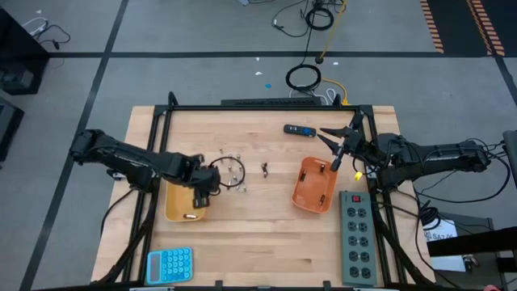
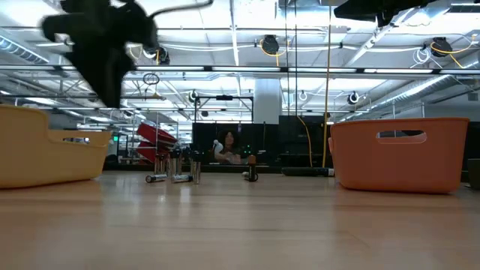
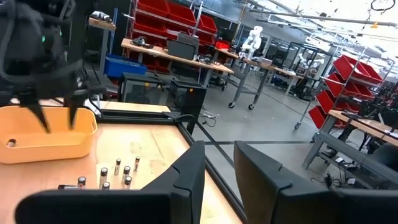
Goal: Sort batteries
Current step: Put the silver battery into the yellow bin
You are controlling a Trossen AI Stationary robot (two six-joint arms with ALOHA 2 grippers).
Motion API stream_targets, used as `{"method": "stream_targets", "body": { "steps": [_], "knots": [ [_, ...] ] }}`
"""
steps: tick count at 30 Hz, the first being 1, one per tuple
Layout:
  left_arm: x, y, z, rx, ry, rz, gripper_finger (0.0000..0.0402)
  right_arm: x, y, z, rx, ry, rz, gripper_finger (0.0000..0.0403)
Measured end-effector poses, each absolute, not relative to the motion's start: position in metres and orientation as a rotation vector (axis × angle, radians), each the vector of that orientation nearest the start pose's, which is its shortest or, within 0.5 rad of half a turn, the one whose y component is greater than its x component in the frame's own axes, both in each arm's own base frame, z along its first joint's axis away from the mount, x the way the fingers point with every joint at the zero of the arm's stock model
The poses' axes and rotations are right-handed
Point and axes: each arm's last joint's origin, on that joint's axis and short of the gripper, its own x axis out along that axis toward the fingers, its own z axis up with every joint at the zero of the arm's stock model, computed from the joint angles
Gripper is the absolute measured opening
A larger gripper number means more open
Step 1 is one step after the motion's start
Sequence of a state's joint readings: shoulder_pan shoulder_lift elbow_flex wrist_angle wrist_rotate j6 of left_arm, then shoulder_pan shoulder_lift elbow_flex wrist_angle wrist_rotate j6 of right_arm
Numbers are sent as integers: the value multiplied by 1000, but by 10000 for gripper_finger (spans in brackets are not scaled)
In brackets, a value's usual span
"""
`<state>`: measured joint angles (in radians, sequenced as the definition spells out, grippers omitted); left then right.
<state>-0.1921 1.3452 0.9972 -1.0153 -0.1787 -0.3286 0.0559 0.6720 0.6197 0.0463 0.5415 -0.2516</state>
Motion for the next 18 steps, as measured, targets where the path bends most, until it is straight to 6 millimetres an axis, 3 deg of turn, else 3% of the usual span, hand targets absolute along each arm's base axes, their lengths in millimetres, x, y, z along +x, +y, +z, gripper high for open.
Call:
{"method": "stream_targets", "body": {
  "steps": [9,18],
  "knots": [
    [252,0,241,63,1189,252,191,155,-6,313,-249,77,-462,77],
    [252,41,241,11,1180,256,191,154,-6,312,-295,98,-458,77]
  ]
}}
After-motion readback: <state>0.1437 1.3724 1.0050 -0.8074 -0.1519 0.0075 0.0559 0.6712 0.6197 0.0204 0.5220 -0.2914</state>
